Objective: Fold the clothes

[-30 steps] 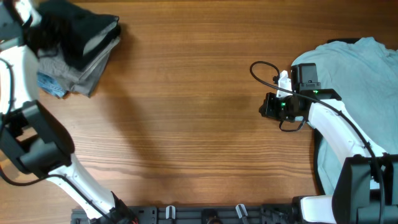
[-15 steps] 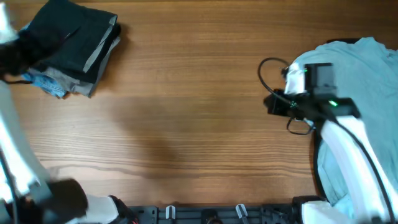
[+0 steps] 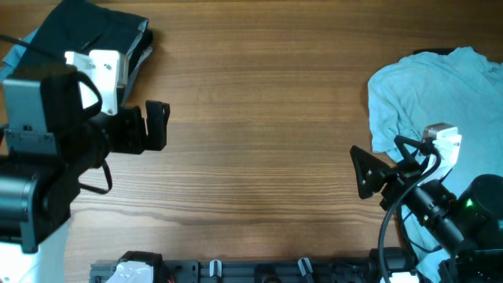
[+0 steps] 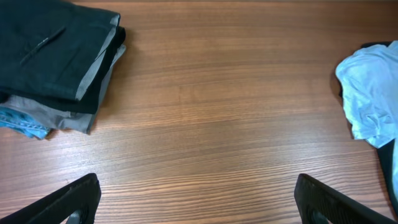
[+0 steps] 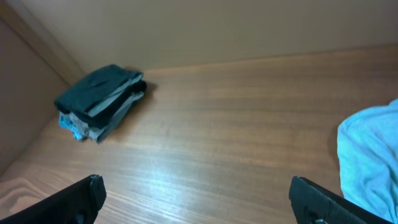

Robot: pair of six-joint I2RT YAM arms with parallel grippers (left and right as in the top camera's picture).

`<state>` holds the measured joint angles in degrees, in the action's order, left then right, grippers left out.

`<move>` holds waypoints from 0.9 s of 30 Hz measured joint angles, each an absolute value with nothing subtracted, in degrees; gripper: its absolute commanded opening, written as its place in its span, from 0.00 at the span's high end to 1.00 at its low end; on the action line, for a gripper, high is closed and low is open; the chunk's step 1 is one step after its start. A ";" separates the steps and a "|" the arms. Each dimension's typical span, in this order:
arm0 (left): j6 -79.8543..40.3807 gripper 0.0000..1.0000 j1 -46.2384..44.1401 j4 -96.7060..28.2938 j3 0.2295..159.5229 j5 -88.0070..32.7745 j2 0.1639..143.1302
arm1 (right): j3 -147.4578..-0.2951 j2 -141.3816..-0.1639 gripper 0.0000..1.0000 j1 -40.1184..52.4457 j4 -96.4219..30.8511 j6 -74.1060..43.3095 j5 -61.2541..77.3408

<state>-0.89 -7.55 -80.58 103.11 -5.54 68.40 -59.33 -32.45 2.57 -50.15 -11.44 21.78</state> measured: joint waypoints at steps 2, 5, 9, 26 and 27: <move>-1.06 0.00 -7.55 -80.58 103.11 -5.37 68.75 | -59.33 -32.45 0.00 2.57 -50.98 -11.44 21.78; -1.21 0.00 -7.55 -80.60 103.11 -5.34 68.73 | -59.33 -32.45 0.00 2.57 -51.77 -12.10 21.76; -1.21 0.00 -7.55 -80.60 103.11 -5.34 68.73 | -59.33 -32.45 0.00 2.57 -53.74 -15.86 21.56; -1.21 0.00 -7.55 -80.66 103.09 -4.93 68.69 | -32.42 -10.81 0.00 3.40 -21.02 -1.19 14.17; -1.21 0.00 -7.55 -80.60 103.09 -4.93 68.69 | -28.82 -7.97 0.00 3.40 -20.03 -1.13 14.24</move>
